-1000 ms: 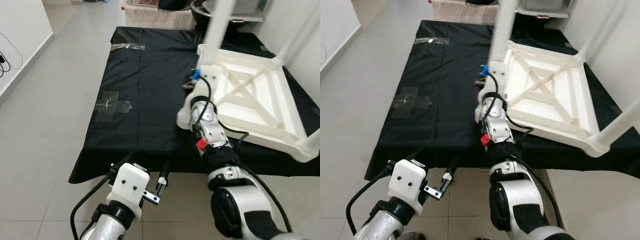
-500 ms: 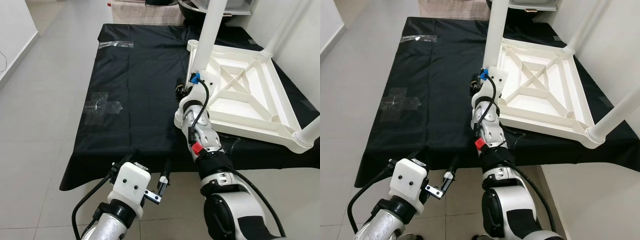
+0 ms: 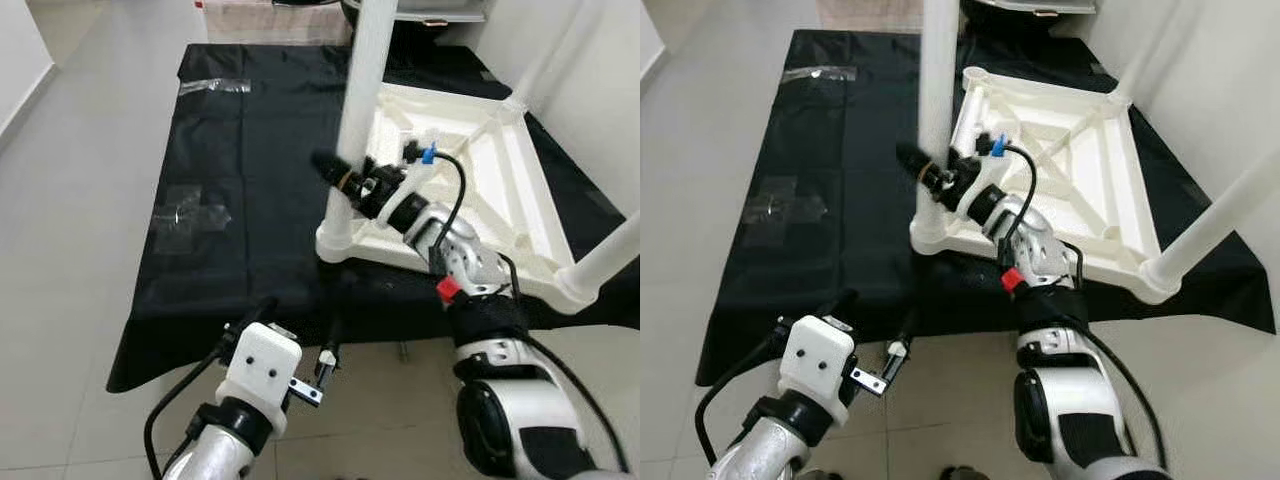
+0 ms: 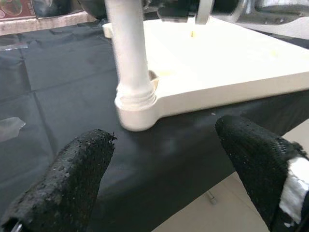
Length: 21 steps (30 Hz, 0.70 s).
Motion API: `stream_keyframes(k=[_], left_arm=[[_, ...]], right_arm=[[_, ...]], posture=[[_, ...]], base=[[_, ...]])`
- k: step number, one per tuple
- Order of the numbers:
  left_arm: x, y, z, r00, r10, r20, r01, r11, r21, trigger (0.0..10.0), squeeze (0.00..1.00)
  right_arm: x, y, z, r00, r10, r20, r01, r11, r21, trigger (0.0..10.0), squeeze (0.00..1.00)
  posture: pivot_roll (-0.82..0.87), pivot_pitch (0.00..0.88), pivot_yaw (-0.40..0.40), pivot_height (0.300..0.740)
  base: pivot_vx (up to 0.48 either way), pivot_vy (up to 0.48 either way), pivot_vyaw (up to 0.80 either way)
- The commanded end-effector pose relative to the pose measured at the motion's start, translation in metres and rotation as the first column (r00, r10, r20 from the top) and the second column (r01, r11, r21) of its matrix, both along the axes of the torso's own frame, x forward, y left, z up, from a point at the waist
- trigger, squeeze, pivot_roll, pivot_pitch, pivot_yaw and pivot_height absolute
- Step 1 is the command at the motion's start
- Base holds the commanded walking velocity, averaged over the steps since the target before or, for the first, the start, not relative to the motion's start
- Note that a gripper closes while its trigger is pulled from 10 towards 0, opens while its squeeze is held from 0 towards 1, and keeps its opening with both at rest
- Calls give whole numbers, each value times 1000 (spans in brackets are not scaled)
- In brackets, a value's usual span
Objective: Building children table
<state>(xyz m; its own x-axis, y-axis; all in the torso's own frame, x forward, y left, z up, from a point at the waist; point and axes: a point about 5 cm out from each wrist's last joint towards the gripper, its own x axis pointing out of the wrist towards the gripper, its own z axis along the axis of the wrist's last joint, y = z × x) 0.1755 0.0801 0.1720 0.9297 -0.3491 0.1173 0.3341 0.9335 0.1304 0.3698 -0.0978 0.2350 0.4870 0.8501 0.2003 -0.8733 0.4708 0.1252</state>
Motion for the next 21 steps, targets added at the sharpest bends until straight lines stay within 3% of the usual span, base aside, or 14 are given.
stream_keyframes(k=[1, 5, 9, 10, 12, 13, 14, 15, 16, 17, 18, 19, 20, 21], left_arm=[[-2, -1, -1, 1000, 3, -7, -3, 1000, 1, 10000, 0], [-3, -1, -1, 1000, 10, -14, -11, 1000, -12, 10000, 0], [-3, -1, -2, 1000, 9, -15, -9, 1000, -10, 10000, 0], [-4, -1, -3, 1000, 7, -15, -7, 1000, -8, 10000, 0], [-4, -2, -3, 1000, 6, -14, -6, 1000, -6, 10000, 0], [-4, -2, -3, 1000, 6, -14, -6, 1000, -6, 10000, 0], [-4, -2, -3, 1000, 6, -14, -6, 1000, -7, 10000, 0], [-4, -2, -3, 1000, 6, -14, -6, 1000, -7, 10000, 0], [-4, -2, -3, 1000, 6, -14, -6, 1000, -7, 10000, 0], [-4, -2, -3, 1000, 6, -14, -6, 1000, -7, 10000, 0], [-4, -2, -3, 1000, 5, -14, -5, 1000, -7, 10000, 0], [-4, -2, -3, 1000, 5, -14, -5, 1000, -7, 10000, 0], [-4, -2, -3, 1000, 5, -14, -5, 1000, -6, 10000, 0], [-4, -2, -3, 1000, 6, -15, -6, 1000, -6, 10000, 0]], right_arm=[[-8, 15, -12, 992, 123, -22, -124, 991, -49, 10000, 0], [-7, 21, -19, 979, 204, -5, -202, 966, -164, 10000, 0], [-4, 23, -15, 984, 178, 3, -176, 971, -160, 10000, 0], [0, 23, -11, 992, 120, 25, -115, 983, -145, 0, 0], [10, 18, -3, 998, -54, 42, 57, 996, -73, 0, 0], [10, 18, -3, 998, -54, 42, 57, 996, -73, 0, 0], [14, 13, -1, 989, -144, 37, 145, 988, -43, 0, 0], [14, 13, -1, 989, -144, 37, 145, 988, -43, 0, 0], [19, 6, -2, 964, -266, 7, 266, 964, -14, 0, 0], [19, 6, -2, 964, -266, 7, 266, 964, -14, 0, 0], [24, -4, -8, 910, -414, -11, 414, 910, -29, 0, 0], [24, -4, -8, 910, -414, -11, 414, 910, -29, 0, 0], [26, -11, -12, 862, -507, -16, 506, 862, -42, 0, 0], [26, -33, -25, 700, -713, -46, 709, 701, -85, 0, 0]], posture=[[176, 114, -117, 740], [179, 106, -119, 740], [179, 106, -119, 740], [179, 98, -118, 740], [178, 96, -117, 740], [178, 96, -117, 740], [175, 97, -113, 740], [175, 97, -113, 740], [173, 94, -115, 740], [173, 94, -115, 740], [176, 96, -117, 740], [176, 96, -117, 740], [176, 96, -117, 740], [176, 94, -116, 740]], base=[[0, 0, 0], [0, 0, 0], [0, 0, 0], [0, 0, 0], [0, 0, 0], [0, 0, 0], [0, 0, 0], [0, 0, 0], [0, 0, 0], [0, 0, 0], [0, 0, 0], [0, 0, 0], [0, 0, 0], [0, 0, 0]])
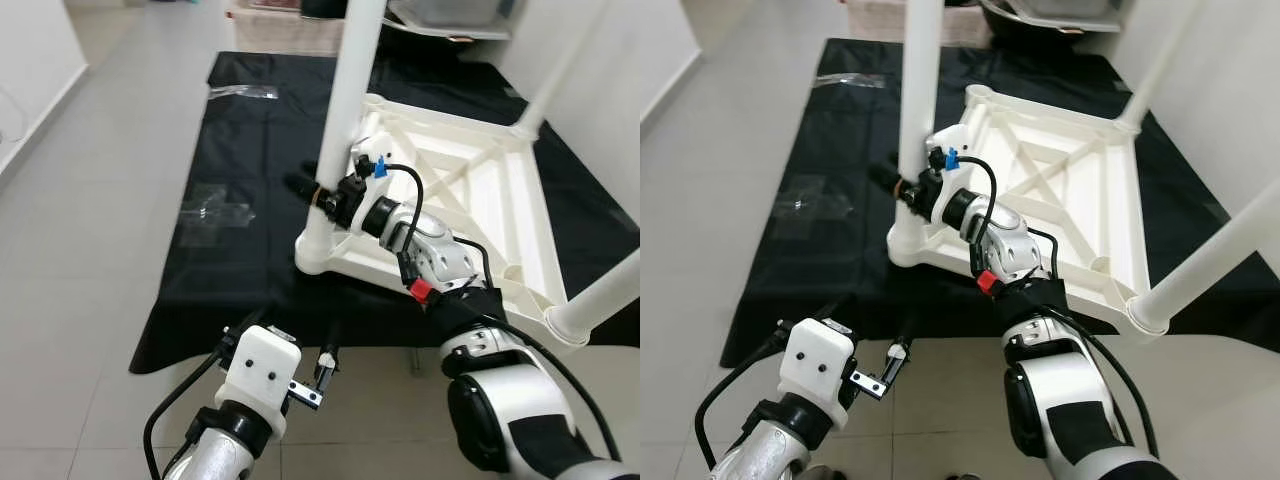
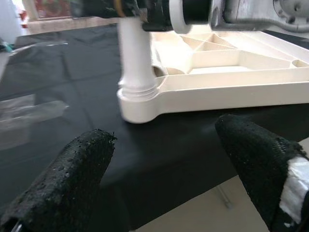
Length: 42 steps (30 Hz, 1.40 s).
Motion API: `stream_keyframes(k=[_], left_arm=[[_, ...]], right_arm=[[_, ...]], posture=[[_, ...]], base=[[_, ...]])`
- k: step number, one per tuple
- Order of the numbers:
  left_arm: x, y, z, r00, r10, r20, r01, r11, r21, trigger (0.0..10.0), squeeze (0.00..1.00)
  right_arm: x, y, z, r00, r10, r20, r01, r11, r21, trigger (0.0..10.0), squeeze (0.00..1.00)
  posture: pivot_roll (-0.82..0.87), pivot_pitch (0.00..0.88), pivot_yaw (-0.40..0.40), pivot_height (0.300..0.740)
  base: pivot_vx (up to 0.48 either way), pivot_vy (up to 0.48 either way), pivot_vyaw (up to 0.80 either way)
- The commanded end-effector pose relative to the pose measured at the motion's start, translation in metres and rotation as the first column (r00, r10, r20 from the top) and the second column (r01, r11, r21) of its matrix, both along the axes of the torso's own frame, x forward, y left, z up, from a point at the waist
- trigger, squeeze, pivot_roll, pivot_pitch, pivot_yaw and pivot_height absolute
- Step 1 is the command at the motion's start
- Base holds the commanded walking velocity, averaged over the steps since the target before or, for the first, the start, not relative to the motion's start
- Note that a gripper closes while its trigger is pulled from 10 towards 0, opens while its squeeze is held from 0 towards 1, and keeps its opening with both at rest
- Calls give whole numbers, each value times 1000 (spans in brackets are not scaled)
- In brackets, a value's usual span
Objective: Building children table
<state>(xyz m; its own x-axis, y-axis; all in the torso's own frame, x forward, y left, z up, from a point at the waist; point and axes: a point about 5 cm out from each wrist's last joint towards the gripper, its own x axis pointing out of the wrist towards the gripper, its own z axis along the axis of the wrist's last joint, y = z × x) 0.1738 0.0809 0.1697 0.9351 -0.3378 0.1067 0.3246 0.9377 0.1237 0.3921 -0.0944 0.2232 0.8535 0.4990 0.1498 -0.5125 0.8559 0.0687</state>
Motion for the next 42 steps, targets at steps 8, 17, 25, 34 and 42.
stream_keyframes(k=[8, 17, 25, 34, 42], left_arm=[[-2, -4, -2, 1000, -15, -6, 15, 1000, -2, 10000, 0], [-2, -3, -2, 1000, -15, -6, 15, 1000, -1, 10000, 0], [-1, -3, -2, 1000, -13, -7, 13, 1000, 0, 10000, 0], [0, -4, -2, 1000, -20, -6, 20, 1000, -3, 10000, 0], [0, -4, -2, 1000, -19, -6, 19, 1000, -2, 10000, 0]], right_arm=[[-30, -60, -42, 619, -752, -225, 757, 648, -81, 0, 0], [-18, -5, -10, 869, -484, -106, 495, 854, 157, 10000, 1000], [-7, -15, -3, 960, -268, -84, 279, 942, 188, 10000, 0], [-40, 2, -12, 788, 610, -80, -608, 792, 47, 10000, 0], [-40, 15, -16, 696, 711, -95, -716, 698, -26, 10000, 0]], posture=[[168, 103, -108, 740], [168, 103, -111, 740], [171, 109, -113, 740], [171, 111, -109, 740], [172, 113, -109, 740]], base=[[0, 0, 0], [0, 0, 0], [0, 0, 0], [0, 0, 0], [0, 0, 0]])
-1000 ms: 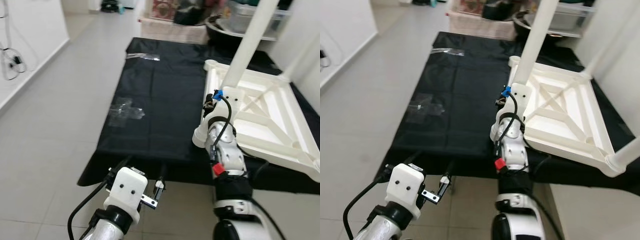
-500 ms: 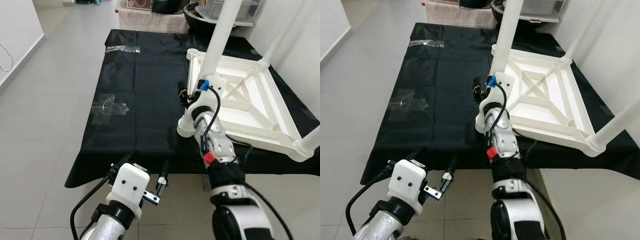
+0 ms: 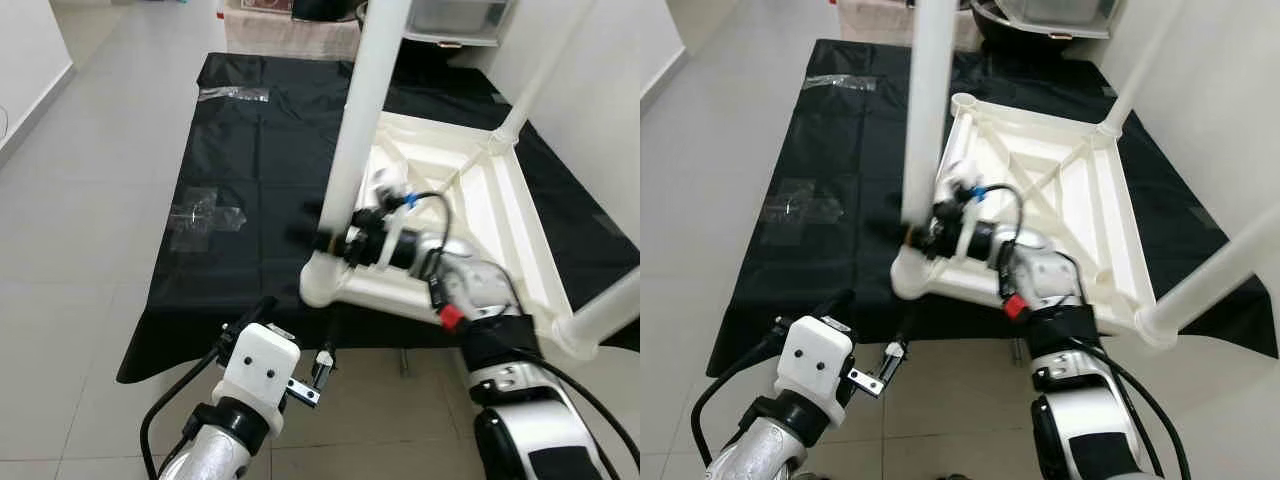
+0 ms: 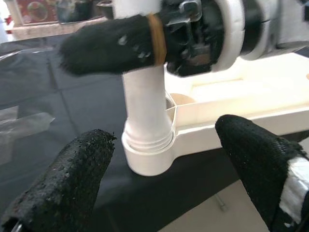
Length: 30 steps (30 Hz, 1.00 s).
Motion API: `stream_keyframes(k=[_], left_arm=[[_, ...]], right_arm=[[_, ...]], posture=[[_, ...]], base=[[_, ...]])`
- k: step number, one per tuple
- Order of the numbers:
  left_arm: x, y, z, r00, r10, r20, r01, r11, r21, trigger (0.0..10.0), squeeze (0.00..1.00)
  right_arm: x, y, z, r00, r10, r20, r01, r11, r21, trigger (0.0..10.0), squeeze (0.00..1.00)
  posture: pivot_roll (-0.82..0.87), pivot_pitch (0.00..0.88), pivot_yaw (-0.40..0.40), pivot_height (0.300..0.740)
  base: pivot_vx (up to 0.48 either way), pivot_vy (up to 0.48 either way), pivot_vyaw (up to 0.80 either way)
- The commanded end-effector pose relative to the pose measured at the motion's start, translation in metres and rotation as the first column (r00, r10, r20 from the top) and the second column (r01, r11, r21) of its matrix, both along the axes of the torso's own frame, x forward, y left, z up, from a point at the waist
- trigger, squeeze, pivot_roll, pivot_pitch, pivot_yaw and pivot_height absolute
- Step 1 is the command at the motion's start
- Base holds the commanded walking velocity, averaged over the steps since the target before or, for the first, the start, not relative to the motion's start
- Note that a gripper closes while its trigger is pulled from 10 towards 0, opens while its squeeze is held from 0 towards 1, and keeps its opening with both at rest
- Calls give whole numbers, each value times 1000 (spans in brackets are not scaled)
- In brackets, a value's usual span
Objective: Building children table
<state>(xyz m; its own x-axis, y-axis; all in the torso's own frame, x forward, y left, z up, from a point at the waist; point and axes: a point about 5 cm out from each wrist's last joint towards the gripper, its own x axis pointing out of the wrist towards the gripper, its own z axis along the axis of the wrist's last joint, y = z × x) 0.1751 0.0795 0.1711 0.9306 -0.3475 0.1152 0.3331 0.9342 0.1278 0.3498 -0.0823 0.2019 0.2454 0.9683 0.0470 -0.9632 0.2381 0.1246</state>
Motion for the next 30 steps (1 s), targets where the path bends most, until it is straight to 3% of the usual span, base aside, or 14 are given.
stream_keyframes(k=[1, 4, 11, 12, 13, 14, 15, 18, 19, 23, 27, 28, 29, 30], left_arm=[[-2, -2, -3, 1000, -9, -16, 8, 1000, -3, 10000, 0], [-2, -2, -3, 1000, -7, -16, 7, 1000, -2, 10000, 0], [-2, -2, -3, 1000, -8, -16, 8, 1000, -2, 10000, 0], [-2, -2, -3, 1000, -8, -16, 8, 1000, -2, 10000, 0], [-2, -2, -3, 1000, -8, -16, 8, 1000, -2, 10000, 0], [-2, -2, -3, 1000, -9, -16, 9, 1000, -2, 10000, 0], [-2, -2, -3, 1000, -9, -16, 9, 1000, -2, 10000, 0], [-2, -2, -3, 1000, -10, -15, 10, 1000, -1, 10000, 0], [-2, -2, -3, 1000, -10, -15, 10, 1000, -1, 10000, 0], [-2, -2, -3, 1000, -11, -15, 11, 1000, -1, 10000, 0], [-2, -2, -3, 1000, -11, -16, 11, 1000, -1, 10000, 0], [-2, -2, -3, 1000, -12, -17, 12, 1000, -3, 10000, 0], [-2, -3, -3, 1000, -13, -17, 13, 1000, -4, 10000, 0], [-2, -3, -3, 1000, -12, -18, 12, 1000, -4, 10000, 0]], right_arm=[[11, 5, 8, 995, -90, 34, 90, 996, 17, 0, 0], [23, 7, 12, 975, -221, 35, 220, 975, 40, 0, 0], [46, -16, 16, 781, -624, 15, 623, 781, 36, 0, 0], [50, -27, 12, 682, -732, 15, 732, 682, 5, 0, 0], [50, -27, 12, 682, -732, 15, 732, 682, 5, 0, 0], [50, -57, 0, 360, -932, 44, 931, 356, -82, 0, 0], [50, -57, 0, 360, -932, 44, 931, 356, -82, 0, 0], [41, -75, -9, 113, -992, 64, 987, 105, -119, 0, 0], [41, -75, -9, 113, -992, 64, 987, 105, -119, 0, 0], [24, -75, -14, -70, -998, -3, 987, -69, -146, 0, 0], [23, -64, -14, -53, -998, -36, 989, -47, -142, 0, 0], [25, -36, -6, 112, -985, -129, 992, 118, -42, 10000, 0], [26, -29, -1, 159, -978, -132, 987, 160, 3, 10000, 0], [27, -25, 4, 205, -971, -122, 979, 200, 49, 10000, 1000]], posture=[[173, 115, -109, 740], [174, 115, -109, 740], [168, 116, -110, 740], [167, 118, -109, 740], [167, 118, -109, 740], [165, 118, -108, 740], [165, 118, -108, 740], [166, 117, -107, 740], [166, 117, -107, 740], [165, 119, -103, 740], [162, 118, -104, 740], [162, 119, -103, 740], [162, 120, -105, 740], [162, 119, -105, 740]], base=[[0, 0, 0], [0, 0, 0], [0, 0, 0], [0, 0, 0], [0, 0, 0], [0, 0, 0], [0, 0, 0], [0, 0, 0], [0, 0, 0], [0, 0, 0], [0, 0, 0], [0, 0, 0], [0, 0, 0], [0, 0, 0]])
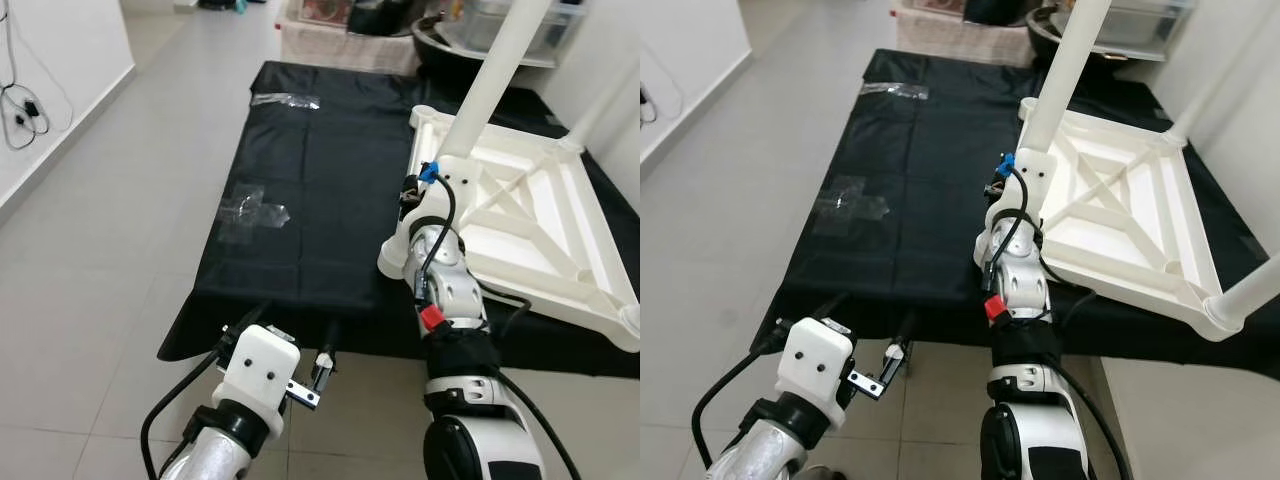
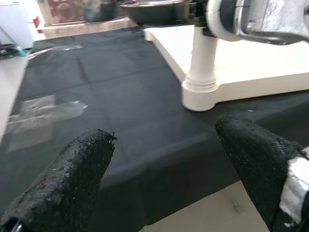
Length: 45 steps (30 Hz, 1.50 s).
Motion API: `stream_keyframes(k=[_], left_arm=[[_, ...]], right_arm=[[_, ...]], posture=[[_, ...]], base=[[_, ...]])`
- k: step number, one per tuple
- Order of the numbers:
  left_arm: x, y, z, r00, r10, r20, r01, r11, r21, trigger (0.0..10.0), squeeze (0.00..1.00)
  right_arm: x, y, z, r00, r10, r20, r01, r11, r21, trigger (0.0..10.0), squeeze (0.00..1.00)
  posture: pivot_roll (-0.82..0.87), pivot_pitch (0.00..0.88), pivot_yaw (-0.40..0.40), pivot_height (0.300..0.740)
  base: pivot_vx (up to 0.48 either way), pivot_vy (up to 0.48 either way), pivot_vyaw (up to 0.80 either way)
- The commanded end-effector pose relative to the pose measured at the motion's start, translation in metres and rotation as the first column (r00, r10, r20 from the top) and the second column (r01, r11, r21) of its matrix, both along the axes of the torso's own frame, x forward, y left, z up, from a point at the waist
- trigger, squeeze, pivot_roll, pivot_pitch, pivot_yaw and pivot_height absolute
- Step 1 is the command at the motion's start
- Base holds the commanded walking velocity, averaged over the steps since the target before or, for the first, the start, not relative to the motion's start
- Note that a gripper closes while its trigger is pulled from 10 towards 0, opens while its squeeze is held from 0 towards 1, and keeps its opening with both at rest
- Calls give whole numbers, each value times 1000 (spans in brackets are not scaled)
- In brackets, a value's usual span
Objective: Building children table
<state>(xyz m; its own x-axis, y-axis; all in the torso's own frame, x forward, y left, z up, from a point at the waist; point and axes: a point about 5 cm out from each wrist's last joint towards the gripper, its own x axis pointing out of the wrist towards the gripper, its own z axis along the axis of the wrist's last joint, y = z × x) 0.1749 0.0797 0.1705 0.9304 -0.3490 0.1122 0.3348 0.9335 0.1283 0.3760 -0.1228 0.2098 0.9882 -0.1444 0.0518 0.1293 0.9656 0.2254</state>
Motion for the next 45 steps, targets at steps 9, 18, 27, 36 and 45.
stream_keyframes(k=[9, 18, 27, 36, 45], left_arm=[[-2, -3, -3, 1000, -10, -15, 10, 1000, -5, 10000, 0], [-2, -3, -3, 1000, -12, -13, 12, 1000, -3, 10000, 0], [-1, -3, -3, 1000, -7, -8, 7, 1000, 1, 10000, 0], [-2, -2, -3, 1000, 0, -7, 0, 1000, 2, 10000, 0], [0, -2, -3, 1000, -1, -6, 1, 1000, 1, 10000, 0]], right_arm=[[6, -3, 18, 991, 66, 113, -59, 996, -67, 10000, 0], [11, 14, 27, 639, 748, 179, -759, 651, -7, 10000, 0], [-16, 29, 10, 104, 992, 71, -991, 110, -82, 10000, 0], [2, 37, 10, 283, 958, 49, -952, 287, -107, 0, 0], [30, -5, 6, 878, 479, -7, -476, 871, -123, 0, 0]], posture=[[164, 115, -105, 740], [170, 101, -107, 740], [178, 93, -112, 740], [179, 92, -115, 740], [168, 95, -113, 740]], base=[[0, 0, 0], [0, 0, 0], [0, 0, 0], [0, 0, 0], [0, 0, 0]])
